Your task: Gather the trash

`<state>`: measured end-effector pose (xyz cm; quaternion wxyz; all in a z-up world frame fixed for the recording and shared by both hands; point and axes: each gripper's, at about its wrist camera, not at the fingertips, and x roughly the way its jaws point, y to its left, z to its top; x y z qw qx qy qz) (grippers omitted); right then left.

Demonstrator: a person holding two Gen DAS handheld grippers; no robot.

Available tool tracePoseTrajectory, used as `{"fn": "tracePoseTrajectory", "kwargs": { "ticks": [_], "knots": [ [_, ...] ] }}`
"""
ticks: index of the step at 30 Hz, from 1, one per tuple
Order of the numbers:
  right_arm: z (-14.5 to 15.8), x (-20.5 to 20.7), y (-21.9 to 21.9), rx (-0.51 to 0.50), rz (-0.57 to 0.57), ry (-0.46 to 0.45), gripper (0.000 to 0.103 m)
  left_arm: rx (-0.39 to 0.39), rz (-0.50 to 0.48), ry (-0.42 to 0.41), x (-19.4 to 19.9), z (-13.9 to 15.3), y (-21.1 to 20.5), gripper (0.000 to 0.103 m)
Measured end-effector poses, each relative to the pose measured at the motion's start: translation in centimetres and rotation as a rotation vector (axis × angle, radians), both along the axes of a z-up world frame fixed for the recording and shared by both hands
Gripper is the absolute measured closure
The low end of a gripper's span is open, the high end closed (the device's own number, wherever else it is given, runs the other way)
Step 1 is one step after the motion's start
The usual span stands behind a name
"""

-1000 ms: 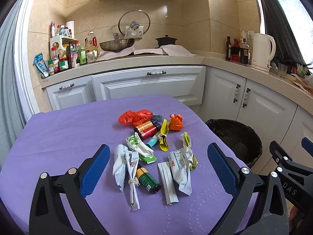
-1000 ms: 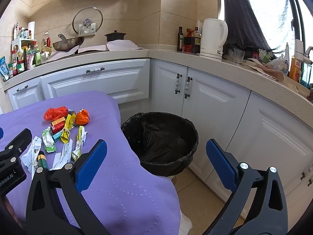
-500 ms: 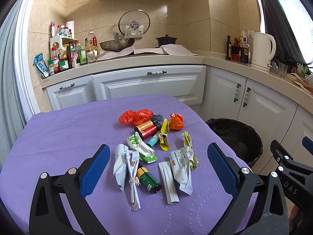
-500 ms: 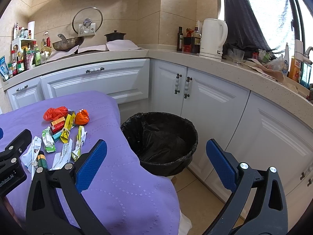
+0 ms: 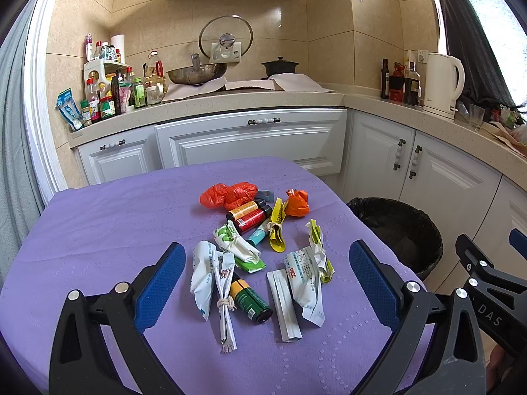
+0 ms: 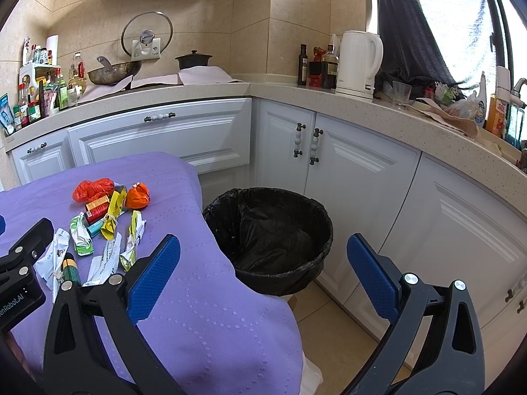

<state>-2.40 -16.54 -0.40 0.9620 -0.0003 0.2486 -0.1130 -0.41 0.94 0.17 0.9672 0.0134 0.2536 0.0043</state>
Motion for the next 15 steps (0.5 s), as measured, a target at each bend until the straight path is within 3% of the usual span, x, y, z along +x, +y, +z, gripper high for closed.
{"fn": "tracePoseTrajectory", "kwargs": {
  "ticks": [15],
  "knots": [
    [-0.03, 0.01, 0.01, -0.001, -0.001, 0.001, 0.004, 0.002, -0.001, 0.002, -0.05, -0.21, -0.01, 0.006]
  ]
}}
